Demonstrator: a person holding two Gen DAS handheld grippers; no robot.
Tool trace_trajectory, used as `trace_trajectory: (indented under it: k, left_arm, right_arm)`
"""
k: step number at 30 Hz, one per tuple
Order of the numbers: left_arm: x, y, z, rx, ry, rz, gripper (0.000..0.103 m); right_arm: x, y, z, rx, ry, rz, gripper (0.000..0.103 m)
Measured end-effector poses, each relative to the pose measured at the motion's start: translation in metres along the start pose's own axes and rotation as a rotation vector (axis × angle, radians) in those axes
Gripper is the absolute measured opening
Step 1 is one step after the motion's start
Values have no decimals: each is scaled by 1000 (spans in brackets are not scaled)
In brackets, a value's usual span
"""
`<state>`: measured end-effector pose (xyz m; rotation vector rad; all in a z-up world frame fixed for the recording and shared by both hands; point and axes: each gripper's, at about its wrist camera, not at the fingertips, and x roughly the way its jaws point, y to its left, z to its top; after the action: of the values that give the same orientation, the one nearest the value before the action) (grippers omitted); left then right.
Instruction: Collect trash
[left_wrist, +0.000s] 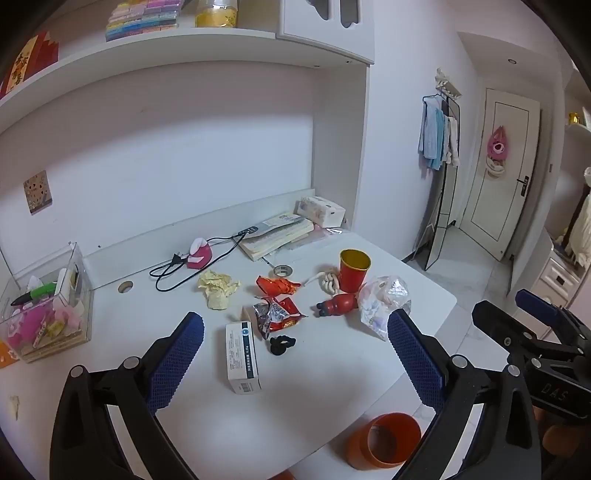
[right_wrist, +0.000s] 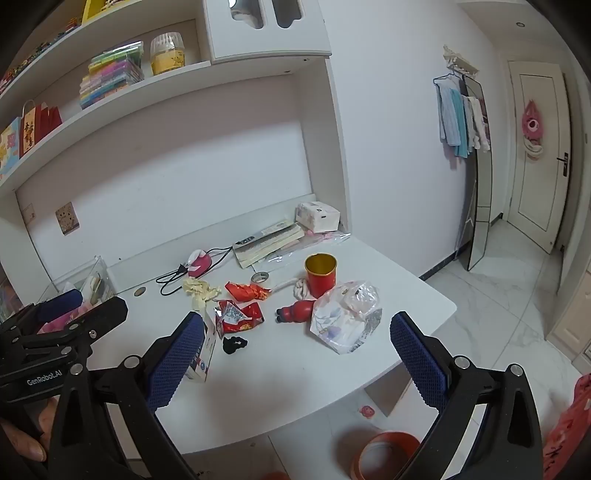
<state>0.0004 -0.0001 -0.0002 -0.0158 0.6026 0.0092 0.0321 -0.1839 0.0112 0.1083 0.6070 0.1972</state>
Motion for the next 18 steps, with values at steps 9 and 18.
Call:
trace_trajectory:
  k: [9,18]
  left_arm:
    - [-1,-1,0,5,-8,1,98]
    - [2,-6,2,-5,7,2,98]
  right_arm:
    - [0,-1,2,-1,4,-3,98]
    - [2,-3,3,3,9,2,98]
